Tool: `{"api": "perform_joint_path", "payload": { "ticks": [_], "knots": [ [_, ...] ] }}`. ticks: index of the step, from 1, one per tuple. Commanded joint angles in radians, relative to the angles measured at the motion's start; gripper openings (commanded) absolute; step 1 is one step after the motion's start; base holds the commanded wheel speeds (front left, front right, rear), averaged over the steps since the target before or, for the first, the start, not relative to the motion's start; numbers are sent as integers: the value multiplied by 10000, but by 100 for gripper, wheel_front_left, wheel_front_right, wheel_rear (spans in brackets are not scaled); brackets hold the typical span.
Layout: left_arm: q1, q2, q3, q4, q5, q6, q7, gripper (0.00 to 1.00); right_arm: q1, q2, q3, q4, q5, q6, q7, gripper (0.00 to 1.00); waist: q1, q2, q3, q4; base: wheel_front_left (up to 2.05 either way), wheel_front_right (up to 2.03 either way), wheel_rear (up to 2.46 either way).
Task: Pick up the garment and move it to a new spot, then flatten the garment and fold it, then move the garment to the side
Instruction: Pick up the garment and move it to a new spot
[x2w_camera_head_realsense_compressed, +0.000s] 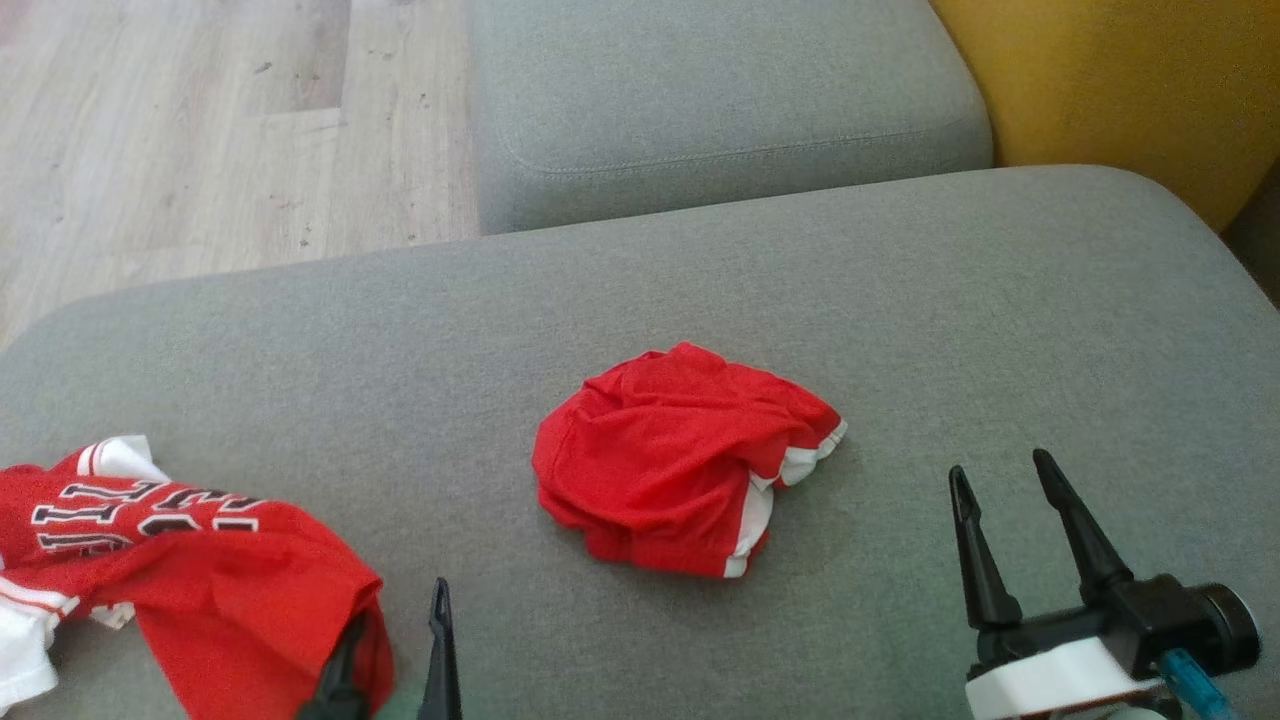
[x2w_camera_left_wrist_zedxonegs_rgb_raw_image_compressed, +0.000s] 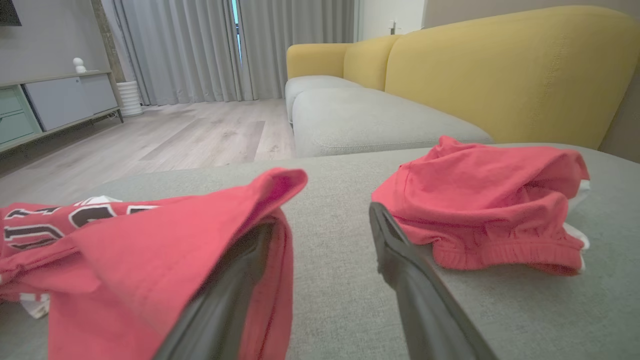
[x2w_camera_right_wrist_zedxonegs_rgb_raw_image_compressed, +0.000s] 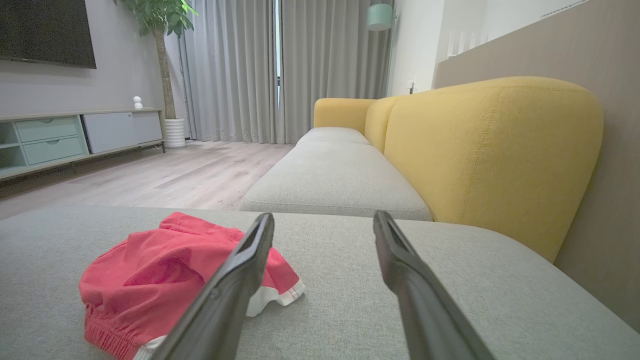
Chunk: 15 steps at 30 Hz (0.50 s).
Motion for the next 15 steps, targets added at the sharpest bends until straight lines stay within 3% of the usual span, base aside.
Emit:
{"api": "perform_joint_path", "payload": {
  "ticks": [1, 5, 11, 15],
  "knots": [
    [-393, -94, 280, -157, -20, 54, -81, 100, -279, -41, 191, -306, 96, -7, -53, 100, 0, -1, -10, 15, 0, 0, 0],
    [-769, 159, 765, 3, 42, 26, -81, 100, -241, -41, 204, -318, 168, -7, -53, 100, 0, -1, -34, 174, 0, 0, 0],
    [-2038, 2028, 2459, 232, 382, 190, -81, 100, -199, -40, 272, -291, 149, -7, -53, 100, 0, -1, 15, 424, 0, 0, 0],
    [-2734, 3026, 3404, 1226, 86, 27, -81, 100, -241, -40, 332, -249, 63, -7, -53, 100, 0, -1, 141, 552, 0, 0, 0]
  ]
}}
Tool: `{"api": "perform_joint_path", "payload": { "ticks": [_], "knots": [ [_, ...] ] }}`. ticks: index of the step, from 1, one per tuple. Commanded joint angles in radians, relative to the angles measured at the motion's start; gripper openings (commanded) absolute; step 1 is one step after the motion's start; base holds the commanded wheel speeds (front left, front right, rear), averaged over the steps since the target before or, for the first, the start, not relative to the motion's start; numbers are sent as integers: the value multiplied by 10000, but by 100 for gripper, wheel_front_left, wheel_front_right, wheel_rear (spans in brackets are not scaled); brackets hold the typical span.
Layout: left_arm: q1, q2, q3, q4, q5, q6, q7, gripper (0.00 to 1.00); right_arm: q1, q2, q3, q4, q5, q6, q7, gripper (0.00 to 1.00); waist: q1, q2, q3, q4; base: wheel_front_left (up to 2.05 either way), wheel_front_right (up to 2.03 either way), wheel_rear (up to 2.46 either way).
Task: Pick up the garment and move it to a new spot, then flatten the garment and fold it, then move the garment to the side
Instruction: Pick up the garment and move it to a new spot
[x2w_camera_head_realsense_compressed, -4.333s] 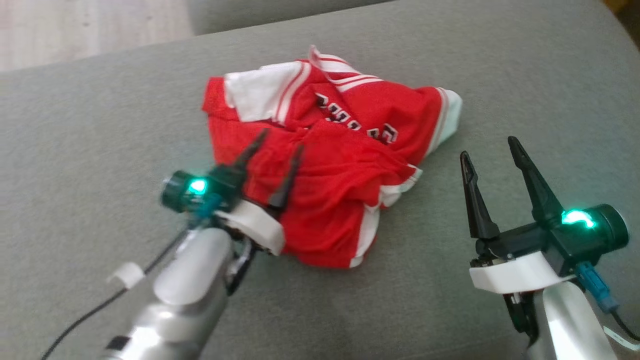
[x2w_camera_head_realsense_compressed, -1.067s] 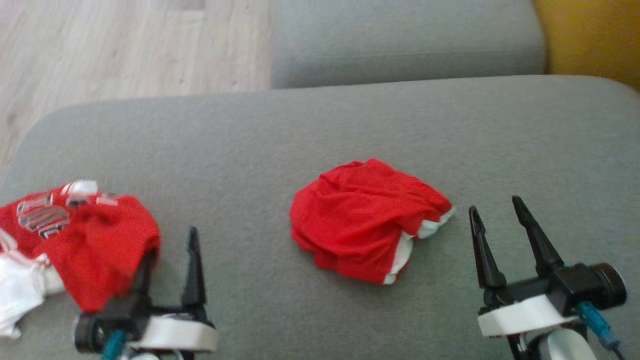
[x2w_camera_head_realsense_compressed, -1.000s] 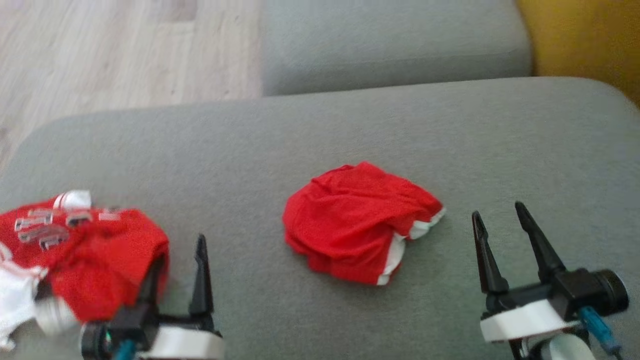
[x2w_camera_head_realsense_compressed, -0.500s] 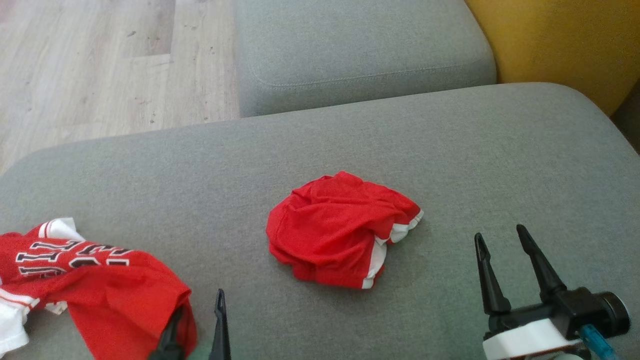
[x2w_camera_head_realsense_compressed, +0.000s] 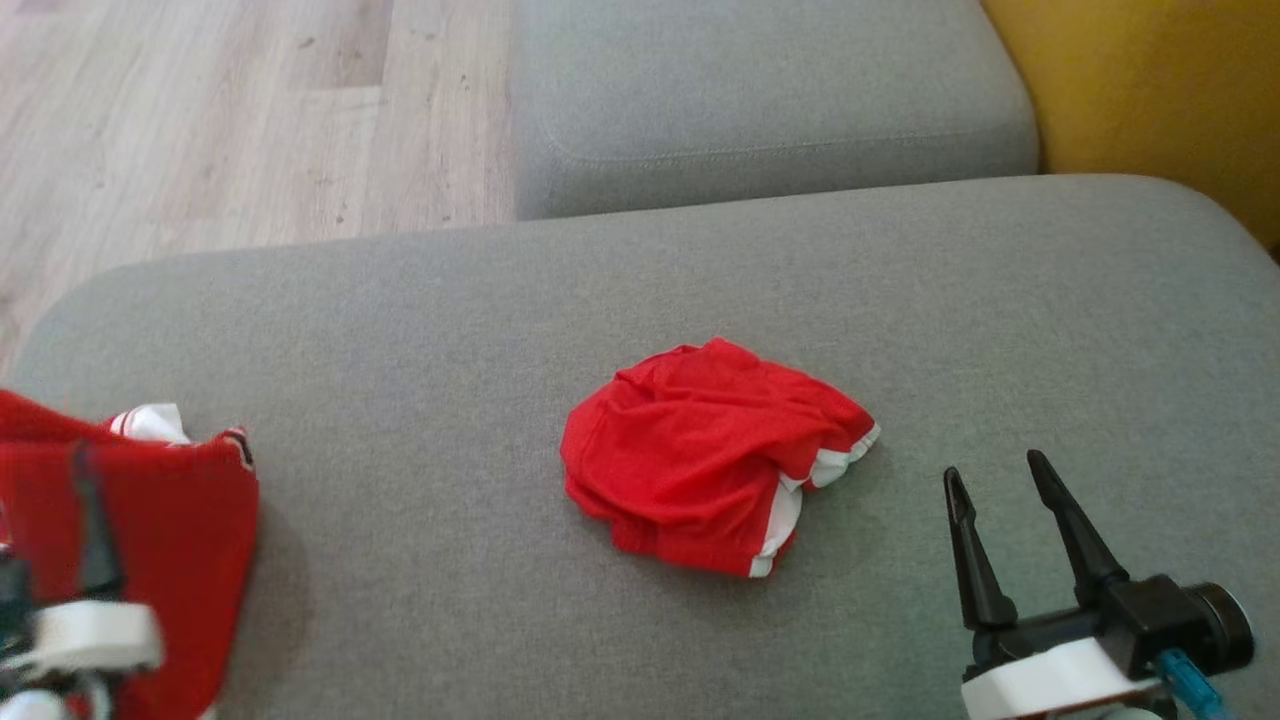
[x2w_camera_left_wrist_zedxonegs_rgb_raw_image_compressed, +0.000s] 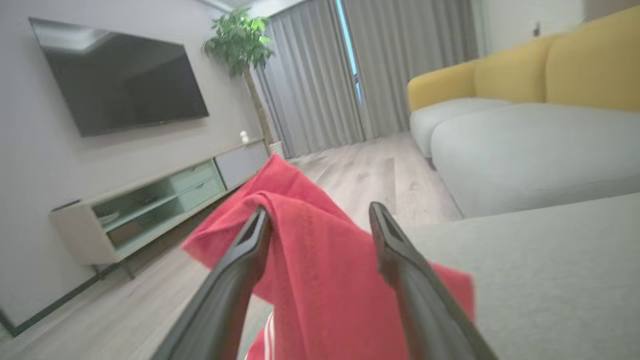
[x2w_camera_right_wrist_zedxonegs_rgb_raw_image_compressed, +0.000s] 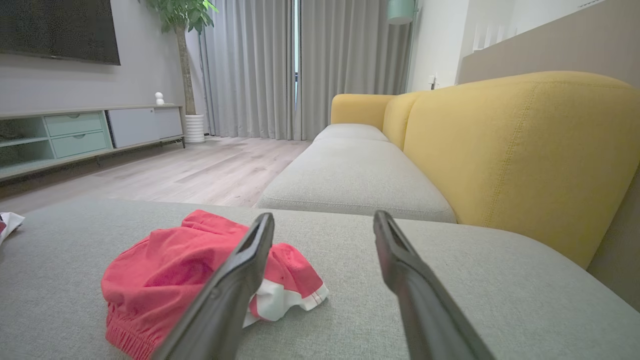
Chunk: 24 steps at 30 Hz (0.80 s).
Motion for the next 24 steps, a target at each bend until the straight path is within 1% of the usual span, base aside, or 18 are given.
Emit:
{"api": "perform_joint_path", "payload": {
  "ticks": [1, 2, 4, 5, 6, 7, 8, 9, 11, 17, 21, 24],
  "knots": [
    [-464, 428, 541, 349, -213, -92, -66, 100, -264, -51, 248, -267, -21, -7, -53, 100, 0, 0, 88, 32, 0, 0, 0],
    [-498, 525, 632, 792, -336, -188, -22, 100, -285, -51, 256, -271, -27, -7, -53, 100, 0, 0, 134, 32, 0, 0, 0],
    [-437, 547, 695, 1633, -624, -449, 261, 100, -309, -51, 272, -273, -17, -7, -53, 100, 0, 0, 252, 27, 0, 0, 0],
    [-354, 546, 701, 1919, -674, -486, 341, 100, -308, -51, 286, -269, -7, -7, -53, 100, 0, 0, 312, 25, 0, 0, 0],
    [-368, 516, 883, 1935, -727, -286, 182, 100, -306, -51, 287, -272, 6, -7, -53, 100, 0, 0, 365, 36, 0, 0, 0],
    [-238, 198, 992, 1715, -874, -134, 81, 100, -284, -51, 268, -269, 31, -7, -53, 100, 0, 0, 384, 63, 0, 0, 0],
    [23, -56, 866, 1646, -871, -96, 166, 100, -247, -51, 260, -265, 57, -7, -53, 100, 0, 0, 399, 79, 0, 0, 0],
    [253, -186, 686, 1525, -829, -182, 225, 100, -208, -51, 247, -267, 83, -7, -53, 100, 0, 0, 427, 107, 0, 0, 0],
    [556, -336, 664, 1086, -934, -302, 118, 100, -153, -51, 190, -306, 126, -7, -53, 100, 0, 0, 493, 206, 0, 0, 0],
    [1048, -832, 445, -1035, -762, -235, -59, 100, -76, -51, 24, -374, 192, -7, -53, 100, 0, 0, 496, 684, 0, 0, 0],
    [1434, -1217, 319, -2581, -612, -346, -73, 100, -207, -51, 82, -362, 179, -7, -53, 100, 0, 0, 461, 761, 0, 0, 0],
    [1670, -1575, 176, -3155, -542, -564, -75, 100, -311, -51, 158, -372, 229, -7, -53, 100, 0, 0, 436, 690, 0, 0, 0]
  ]
}}
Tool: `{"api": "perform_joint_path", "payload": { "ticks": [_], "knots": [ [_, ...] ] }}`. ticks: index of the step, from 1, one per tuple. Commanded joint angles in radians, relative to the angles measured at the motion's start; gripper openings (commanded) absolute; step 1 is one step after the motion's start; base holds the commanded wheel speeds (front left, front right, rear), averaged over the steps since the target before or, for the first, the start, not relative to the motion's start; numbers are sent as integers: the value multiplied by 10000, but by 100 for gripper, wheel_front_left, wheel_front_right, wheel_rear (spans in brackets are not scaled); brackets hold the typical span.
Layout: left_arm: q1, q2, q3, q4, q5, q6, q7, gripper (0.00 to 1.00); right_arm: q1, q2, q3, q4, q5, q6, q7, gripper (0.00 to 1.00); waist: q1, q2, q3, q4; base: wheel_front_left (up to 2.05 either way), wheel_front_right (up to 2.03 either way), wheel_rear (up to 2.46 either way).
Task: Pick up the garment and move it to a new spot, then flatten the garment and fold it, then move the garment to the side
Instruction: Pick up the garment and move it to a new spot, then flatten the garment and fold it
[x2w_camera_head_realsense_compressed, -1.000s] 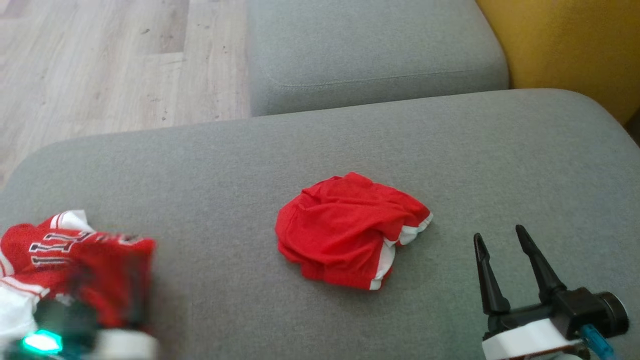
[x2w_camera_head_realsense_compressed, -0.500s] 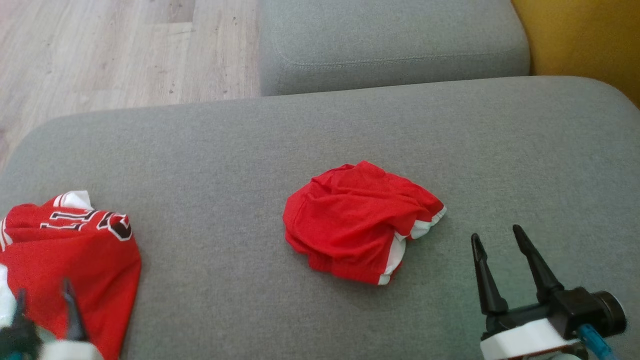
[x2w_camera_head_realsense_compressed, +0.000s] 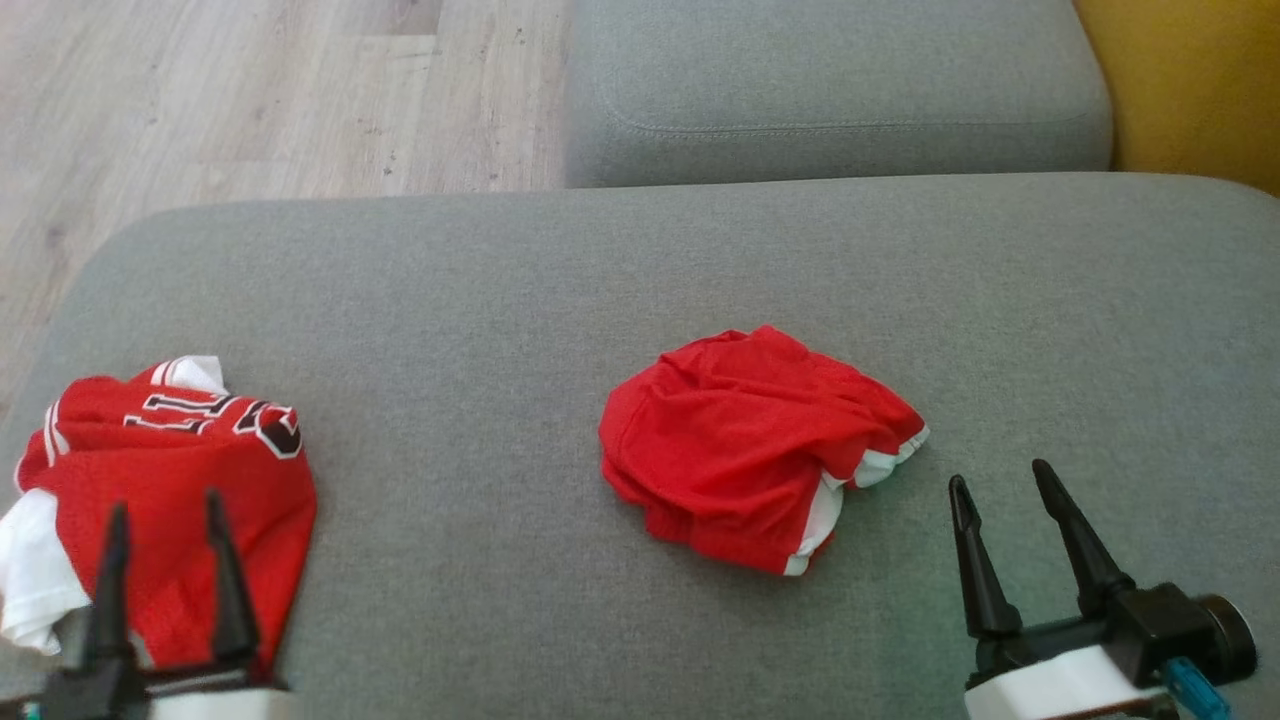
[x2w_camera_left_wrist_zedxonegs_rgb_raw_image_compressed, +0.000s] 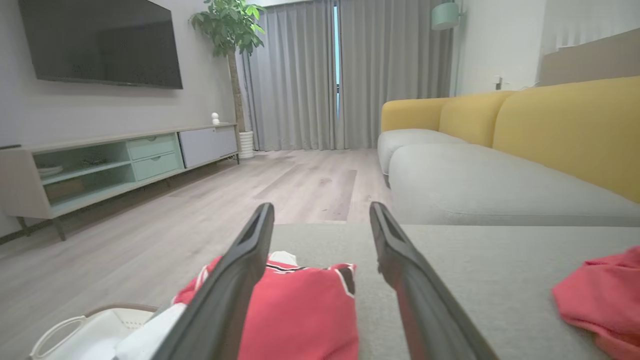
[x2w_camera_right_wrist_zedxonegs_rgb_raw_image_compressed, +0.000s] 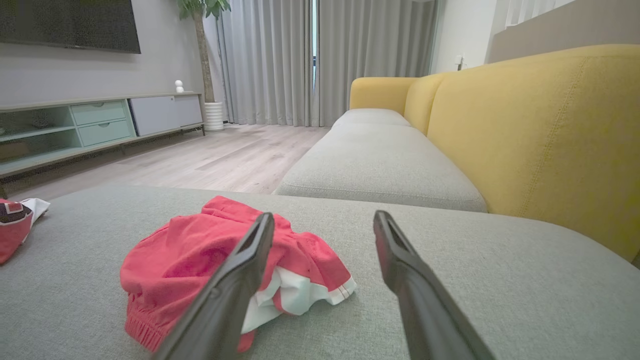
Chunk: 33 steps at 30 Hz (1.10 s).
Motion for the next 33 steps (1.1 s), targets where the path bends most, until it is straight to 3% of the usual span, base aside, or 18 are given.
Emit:
{"api": "perform_joint_path", "payload": {
  "ticks": [1, 10, 13, 33],
  "knots": [
    [-244, -151, 82, -519, 194, -70, -79, 100, -478, -61, 250, -345, 77, -7, -53, 100, -1, 0, -42, -85, 0, 0, 0],
    [202, -879, -609, -398, 549, -300, -80, 100, -412, -61, 249, -353, 141, -7, -53, 100, -1, 0, -94, -580, 0, 0, 0],
    [413, -1034, -895, -246, 617, -199, -81, 100, -364, -60, 215, -364, 140, -7, -53, 100, -1, 0, -112, -699, 0, 0, 0],
    [388, -1164, -1759, 497, 711, -277, -81, 100, -339, -60, 333, -105, 344, -7, -53, 100, -1, 0, -323, -814, 0, 0, 0]
  ]
}}
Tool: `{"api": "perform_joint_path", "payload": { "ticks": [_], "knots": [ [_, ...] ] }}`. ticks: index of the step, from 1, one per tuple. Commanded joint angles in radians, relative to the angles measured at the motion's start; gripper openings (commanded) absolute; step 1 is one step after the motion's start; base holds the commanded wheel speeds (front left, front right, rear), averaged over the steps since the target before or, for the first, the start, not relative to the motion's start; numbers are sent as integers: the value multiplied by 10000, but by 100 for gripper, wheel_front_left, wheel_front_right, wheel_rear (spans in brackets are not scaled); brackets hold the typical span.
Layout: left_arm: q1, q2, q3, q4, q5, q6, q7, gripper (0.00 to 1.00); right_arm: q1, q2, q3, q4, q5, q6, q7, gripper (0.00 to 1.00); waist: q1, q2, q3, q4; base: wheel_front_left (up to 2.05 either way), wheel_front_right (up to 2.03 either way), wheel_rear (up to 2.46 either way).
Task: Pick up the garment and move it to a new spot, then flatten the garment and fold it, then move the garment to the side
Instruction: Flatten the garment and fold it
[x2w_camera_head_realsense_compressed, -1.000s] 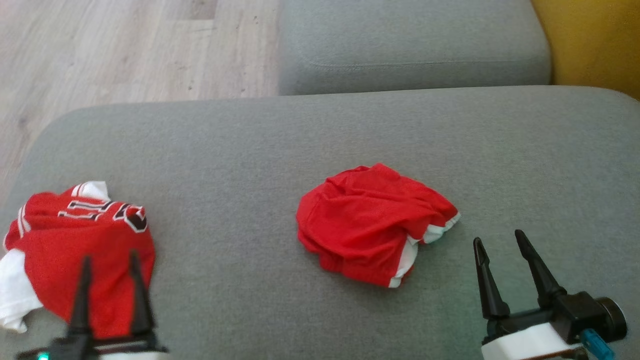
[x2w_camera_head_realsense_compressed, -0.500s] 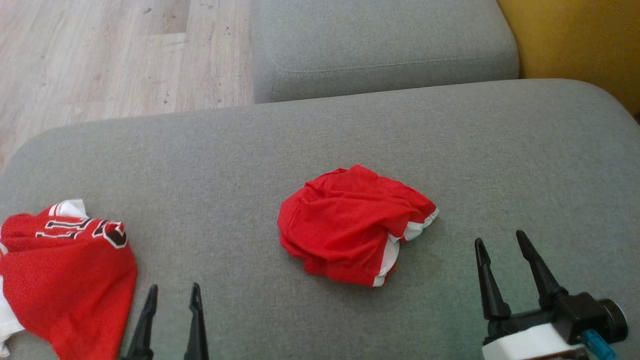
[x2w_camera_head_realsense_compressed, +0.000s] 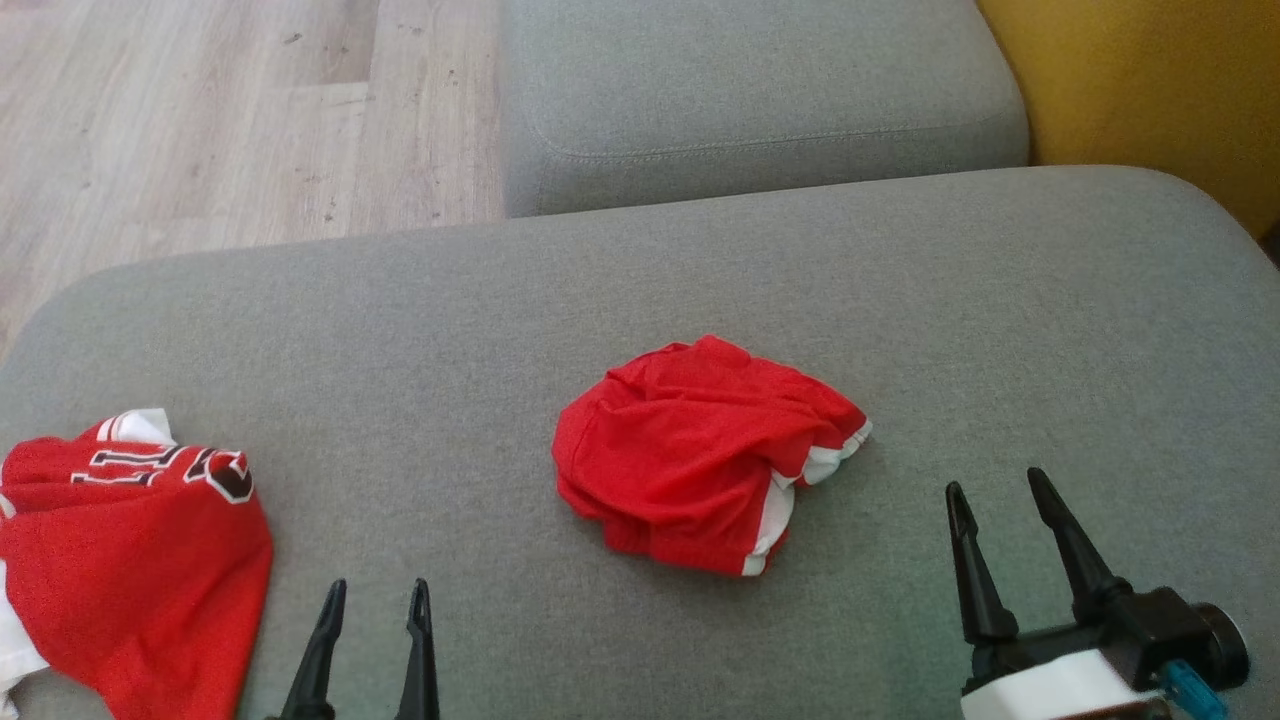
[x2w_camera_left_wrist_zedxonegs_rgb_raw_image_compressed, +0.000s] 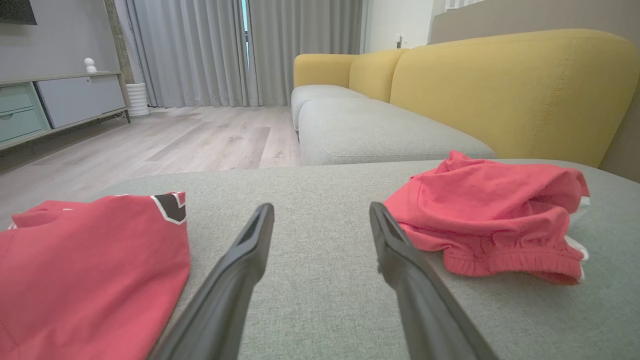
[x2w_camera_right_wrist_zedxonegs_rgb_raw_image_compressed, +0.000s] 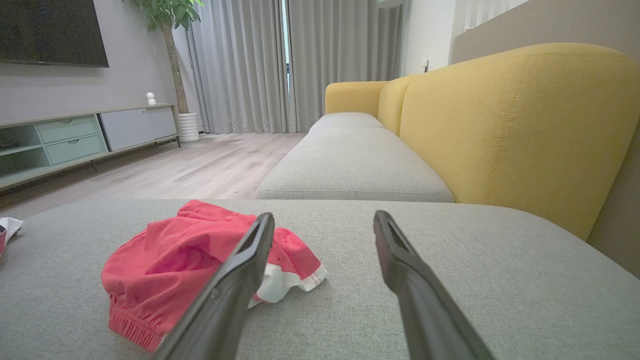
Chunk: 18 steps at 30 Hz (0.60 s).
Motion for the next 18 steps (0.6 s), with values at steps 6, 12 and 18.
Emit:
{"api": "perform_joint_path", "payload": {
  "ticks": [6, 12, 18],
  "knots": [
    [-465, -70, 193, -230, -11, 42, -81, 100, -349, -58, 249, -296, 105, -7, -55, 100, 0, 0, -21, -6, 0, 0, 0],
    [-546, -72, -239, 339, -241, -492, -82, 100, -389, -58, 274, -358, 129, -7, -55, 100, 0, 0, 64, -77, 0, 0, 0],
    [-1186, -73, -1527, 1578, -1018, -1157, 80, 100, -521, -58, 409, -389, 126, -7, -55, 100, 0, 0, 283, -339, 0, 0, 0]
  ]
}}
